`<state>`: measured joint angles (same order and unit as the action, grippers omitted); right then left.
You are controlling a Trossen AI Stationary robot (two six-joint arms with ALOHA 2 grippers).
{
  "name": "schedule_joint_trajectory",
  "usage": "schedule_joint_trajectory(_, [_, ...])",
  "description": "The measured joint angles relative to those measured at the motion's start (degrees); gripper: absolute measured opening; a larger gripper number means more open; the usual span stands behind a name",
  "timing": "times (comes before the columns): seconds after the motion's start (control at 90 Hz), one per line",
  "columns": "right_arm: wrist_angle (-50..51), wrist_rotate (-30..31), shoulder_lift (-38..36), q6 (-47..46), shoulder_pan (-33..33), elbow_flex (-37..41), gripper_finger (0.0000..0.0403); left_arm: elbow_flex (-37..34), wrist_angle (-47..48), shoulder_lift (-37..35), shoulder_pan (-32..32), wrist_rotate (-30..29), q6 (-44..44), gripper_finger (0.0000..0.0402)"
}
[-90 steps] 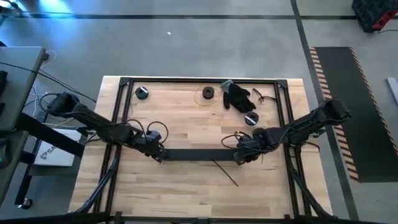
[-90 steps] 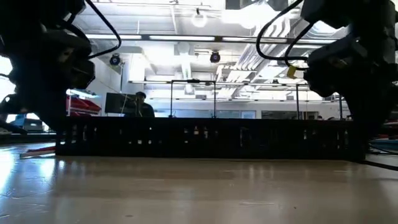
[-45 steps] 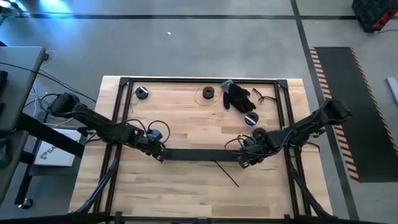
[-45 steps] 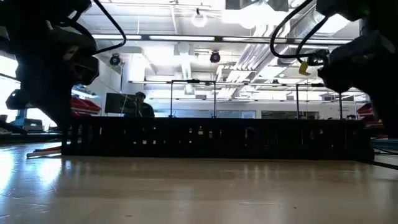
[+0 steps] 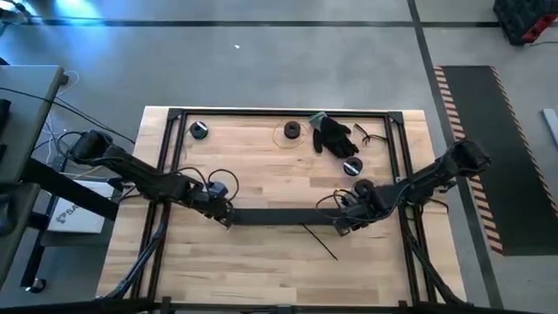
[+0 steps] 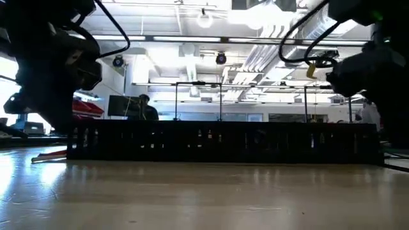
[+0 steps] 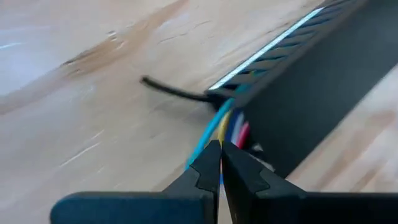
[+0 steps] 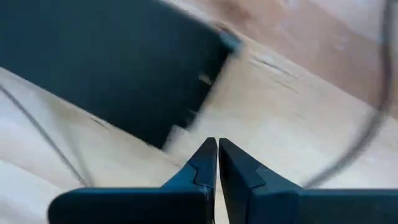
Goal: Ziptie cables
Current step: Close the black cable duct
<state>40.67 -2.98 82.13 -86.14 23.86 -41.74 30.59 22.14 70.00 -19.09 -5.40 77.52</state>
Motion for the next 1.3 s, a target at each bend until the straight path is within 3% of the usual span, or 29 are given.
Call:
schedule_joint_trajectory(0.289, [-2.55, 4.09, -0.09, -5.38, 1.51, -0.07, 0.0000, -0.03, -10.69, 2.94, 0.45, -4.09, 1.33, 0.0000])
schedule_joint_trajectory(0.389, [-3.24, 4.30, -0.20, -5.34, 1.24, -0.20, 0.0000, 0.04, -10.34, 2.85, 1.44, -3.84, 1.41, 0.0000])
schedule_joint_trajectory(0.622, [5.77, 3.02, -4.88, -5.16, 1.70, -2.83, 0.0000, 0.00, -4.84, -0.11, 1.40, -2.50, 0.87, 0.0000])
schedule_joint_trajectory(0.867, [17.86, 3.37, -11.40, -7.80, -0.41, -4.33, 0.0000, 0.00, -7.04, -0.63, 1.22, 0.20, 0.44, 0.0000])
schedule_joint_trajectory(0.956, [13.58, 4.69, -11.53, -5.96, -0.67, -4.33, 0.0000, 0.69, -5.55, -2.29, 1.20, -0.49, 0.40, 0.0000])
schedule_joint_trajectory(1.067, [1.40, 7.23, -9.53, -0.20, -0.68, -4.33, 0.0000, 3.14, -3.02, -5.70, 1.23, -3.05, -0.30, 0.0000])
schedule_joint_trajectory(1.3, [-17.35, 7.27, 2.42, 9.74, -4.05, -4.33, 0.0000, 4.33, 0.49, -12.15, 2.48, -5.71, -3.21, 0.0000])
